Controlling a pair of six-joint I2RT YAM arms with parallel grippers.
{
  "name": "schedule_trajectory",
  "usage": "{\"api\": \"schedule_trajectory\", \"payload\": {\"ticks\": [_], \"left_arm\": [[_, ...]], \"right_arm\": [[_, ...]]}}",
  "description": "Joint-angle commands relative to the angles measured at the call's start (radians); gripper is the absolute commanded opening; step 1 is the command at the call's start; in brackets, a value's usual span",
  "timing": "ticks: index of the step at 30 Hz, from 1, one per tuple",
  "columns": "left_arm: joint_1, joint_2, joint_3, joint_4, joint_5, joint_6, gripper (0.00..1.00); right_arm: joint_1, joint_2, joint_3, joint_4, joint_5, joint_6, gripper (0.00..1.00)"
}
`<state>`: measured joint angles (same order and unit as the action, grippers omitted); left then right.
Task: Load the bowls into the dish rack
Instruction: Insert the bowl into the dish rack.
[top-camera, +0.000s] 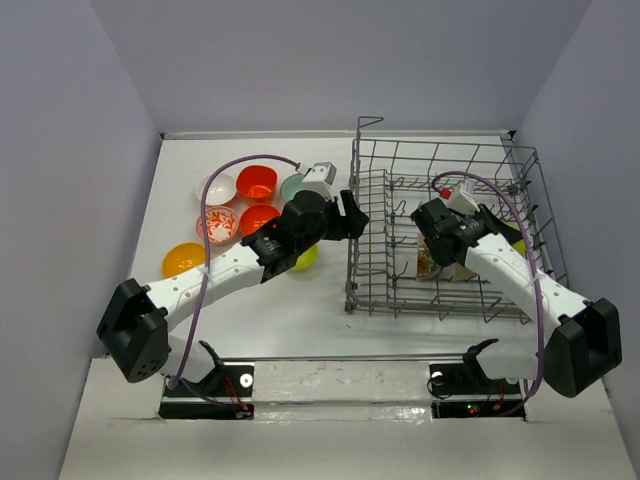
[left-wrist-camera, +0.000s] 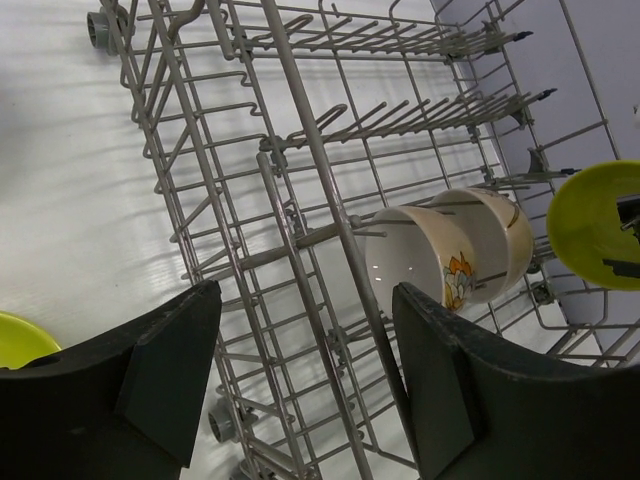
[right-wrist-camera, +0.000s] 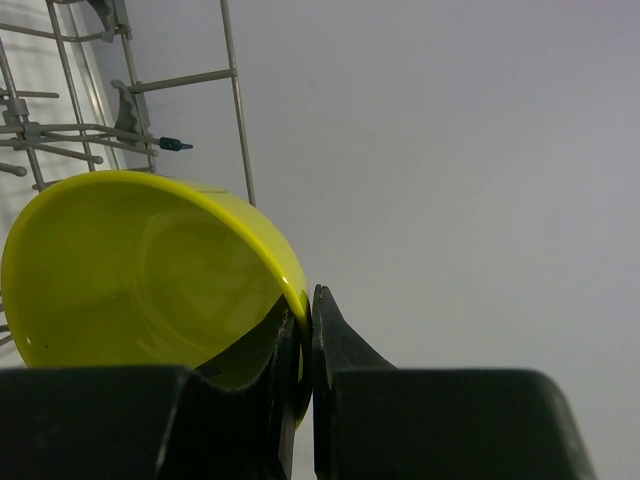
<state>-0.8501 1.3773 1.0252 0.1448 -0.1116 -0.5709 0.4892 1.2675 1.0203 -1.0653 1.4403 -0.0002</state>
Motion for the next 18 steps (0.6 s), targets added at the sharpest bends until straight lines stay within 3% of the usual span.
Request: {"api": "schedule_trajectory", "payload": {"ticks": [1,4,5,13,18], "left_arm": [[0.002,0.022,0.026,0.033,0.02,0.031,0.75],[0.002,0.045,0.044,0.01,0.02,0.039,0.65],[0.002,0.048,0.049,0.004,0.02,0.043,0.55],[0.002,0.016,0.064,-0.042,-0.043,0.063,0.05],[0.002,-0.033,0.065,-0.059,-0.071,0.068,0.0]], "right_arm": [[-0.009,0.007,0.081,0.013,0.315,-0.007,0.01],[-0.009,0.009,0.11,0.015,0.325,-0.018,0.01],[-0.009,0.009,0.113,0.014,0.331,-0.021,0.01],[-0.009,0.004,0.121,0.015,0.338,-0.026,0.01],[-0.018,-0.002,0.119,0.016,0.339,-0.027,0.01]]}}
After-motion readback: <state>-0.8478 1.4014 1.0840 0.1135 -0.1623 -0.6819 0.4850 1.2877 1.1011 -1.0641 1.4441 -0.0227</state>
